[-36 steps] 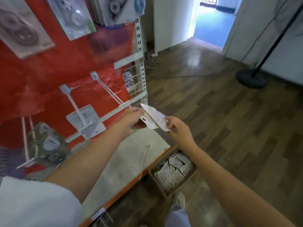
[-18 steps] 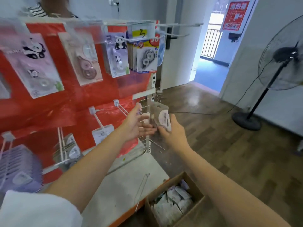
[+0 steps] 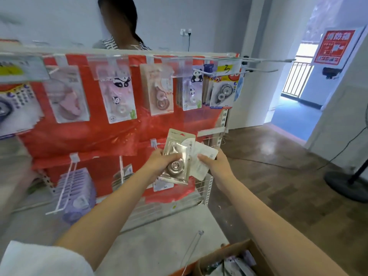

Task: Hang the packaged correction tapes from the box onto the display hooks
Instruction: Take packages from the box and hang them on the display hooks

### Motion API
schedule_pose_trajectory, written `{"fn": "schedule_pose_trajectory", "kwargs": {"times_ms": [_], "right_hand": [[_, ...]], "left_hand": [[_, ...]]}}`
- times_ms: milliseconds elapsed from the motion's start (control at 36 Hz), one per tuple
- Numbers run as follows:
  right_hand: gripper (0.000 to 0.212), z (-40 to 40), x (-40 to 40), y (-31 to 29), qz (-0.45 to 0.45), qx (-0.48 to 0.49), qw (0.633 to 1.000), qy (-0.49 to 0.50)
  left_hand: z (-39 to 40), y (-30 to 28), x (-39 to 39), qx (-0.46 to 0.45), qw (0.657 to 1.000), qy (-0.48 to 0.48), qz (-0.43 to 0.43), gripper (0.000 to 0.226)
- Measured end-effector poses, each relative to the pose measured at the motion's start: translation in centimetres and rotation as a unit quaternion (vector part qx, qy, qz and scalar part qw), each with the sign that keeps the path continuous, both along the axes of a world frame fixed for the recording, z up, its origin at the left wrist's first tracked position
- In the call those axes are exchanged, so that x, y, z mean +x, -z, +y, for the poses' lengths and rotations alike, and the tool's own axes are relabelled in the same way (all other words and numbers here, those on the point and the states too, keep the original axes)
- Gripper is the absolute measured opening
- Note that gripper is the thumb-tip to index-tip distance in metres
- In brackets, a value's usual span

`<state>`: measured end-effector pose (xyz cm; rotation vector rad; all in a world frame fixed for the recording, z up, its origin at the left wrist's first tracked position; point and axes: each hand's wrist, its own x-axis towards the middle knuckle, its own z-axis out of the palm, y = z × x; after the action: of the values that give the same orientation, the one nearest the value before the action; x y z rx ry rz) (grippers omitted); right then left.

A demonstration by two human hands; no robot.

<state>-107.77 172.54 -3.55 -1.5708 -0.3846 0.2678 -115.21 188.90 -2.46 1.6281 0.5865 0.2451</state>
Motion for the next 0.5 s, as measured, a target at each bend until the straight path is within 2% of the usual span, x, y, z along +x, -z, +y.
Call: {"fn": "schedule_pose_trajectory", "kwargs": {"times_ms": [28, 83, 167, 222, 278, 306, 361, 500], "right_hand": [[0.019, 0.4, -0.1, -0.1, -0.012, -0.008, 1.000, 0.010], [0.020, 1.2, -0.4, -0.4, -0.074, -0.065, 0.995, 0.025], [0.016, 2.7, -1.5, -0.8, -0.206, -0.150, 0.967, 0.008], [0.011, 3.7, -2.5, -0.7, -0.266, -0.164, 0.950, -0.021], [0.014, 4.7, -3.3, -0.2, -0.315, -0.176, 0.930, -0.067], [0.019, 5.1, -3.5, 0.2, -0.334, -0.186, 0.920, -0.088], [0.027, 5.6, -3.7, 0.8, -0.356, -0.194, 0.906, -0.119], [0.037, 5.3, -3.6, 1.5, -0.376, -0.246, 0.878, -0.163]], "left_hand": [[0.7, 0.1, -0.3, -0.001, 0.999, -0.035, -0.005, 0.034], [1.8, 0.3, -1.0, 0.007, 0.996, -0.085, -0.010, 0.050], [3.1, 0.8, -1.8, -0.009, 0.996, -0.087, -0.034, 0.070], [3.2, 0.9, -2.1, -0.003, 0.995, -0.084, -0.045, 0.059], [2.9, 0.7, -2.3, -0.015, 0.994, -0.090, -0.060, 0.025], [2.7, 0.4, -2.4, -0.049, 0.992, -0.090, -0.070, 0.021], [2.8, 0.1, -2.4, -0.113, 0.987, -0.081, -0.080, 0.034], [3.6, 0.4, -2.6, -0.057, 0.995, -0.051, -0.057, 0.039]]}}
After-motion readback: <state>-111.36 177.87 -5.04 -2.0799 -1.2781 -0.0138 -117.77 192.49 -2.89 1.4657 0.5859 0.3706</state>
